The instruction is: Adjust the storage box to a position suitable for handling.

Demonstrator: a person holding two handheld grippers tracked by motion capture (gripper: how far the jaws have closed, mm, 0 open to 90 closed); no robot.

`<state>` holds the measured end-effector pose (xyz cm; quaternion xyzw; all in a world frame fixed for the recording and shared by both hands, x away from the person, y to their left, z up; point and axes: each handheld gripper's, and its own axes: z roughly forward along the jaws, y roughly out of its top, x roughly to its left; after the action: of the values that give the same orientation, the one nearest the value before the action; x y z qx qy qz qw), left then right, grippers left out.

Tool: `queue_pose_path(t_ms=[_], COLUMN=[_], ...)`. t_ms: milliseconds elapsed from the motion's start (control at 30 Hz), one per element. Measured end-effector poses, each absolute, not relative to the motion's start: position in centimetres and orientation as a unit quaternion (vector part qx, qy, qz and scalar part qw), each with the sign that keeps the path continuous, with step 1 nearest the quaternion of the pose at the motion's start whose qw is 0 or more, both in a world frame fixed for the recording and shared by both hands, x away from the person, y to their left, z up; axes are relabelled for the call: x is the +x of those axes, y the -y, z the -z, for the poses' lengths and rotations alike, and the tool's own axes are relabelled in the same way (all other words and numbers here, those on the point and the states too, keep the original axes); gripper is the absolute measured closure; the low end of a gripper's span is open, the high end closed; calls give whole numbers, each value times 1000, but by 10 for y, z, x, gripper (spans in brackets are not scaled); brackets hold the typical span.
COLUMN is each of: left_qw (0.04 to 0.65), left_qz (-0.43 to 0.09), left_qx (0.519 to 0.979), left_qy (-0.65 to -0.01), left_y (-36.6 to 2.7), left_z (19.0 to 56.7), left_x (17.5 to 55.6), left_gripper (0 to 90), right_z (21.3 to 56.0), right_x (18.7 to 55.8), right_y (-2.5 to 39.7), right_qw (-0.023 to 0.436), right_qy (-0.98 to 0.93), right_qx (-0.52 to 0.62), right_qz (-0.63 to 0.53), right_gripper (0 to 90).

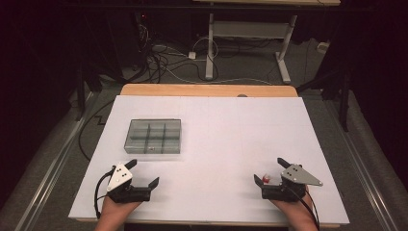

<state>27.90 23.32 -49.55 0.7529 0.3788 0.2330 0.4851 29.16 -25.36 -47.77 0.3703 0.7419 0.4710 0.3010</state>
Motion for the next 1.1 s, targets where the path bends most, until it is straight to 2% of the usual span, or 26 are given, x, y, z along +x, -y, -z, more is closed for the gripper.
queue_pose_path(t_ms=[533, 1000, 1100], left_qw=[484, 494, 494], left_qz=[-220, -206, -206], left_qx=[754, 751, 752], left_qy=[-385, -388, -386], left_y=[-234, -237, -237], left_z=[496, 496, 496], left_x=[282, 283, 283], left_gripper=[0, 140, 148], right_z=[477, 477, 476], right_x=[290, 290, 289], right_y=[256, 258, 258], right_qw=[300, 298, 299], right_qy=[-739, -734, -733], right_qx=[370, 375, 375], right_qz=[-477, -482, -482], right_gripper=[3, 3, 3])
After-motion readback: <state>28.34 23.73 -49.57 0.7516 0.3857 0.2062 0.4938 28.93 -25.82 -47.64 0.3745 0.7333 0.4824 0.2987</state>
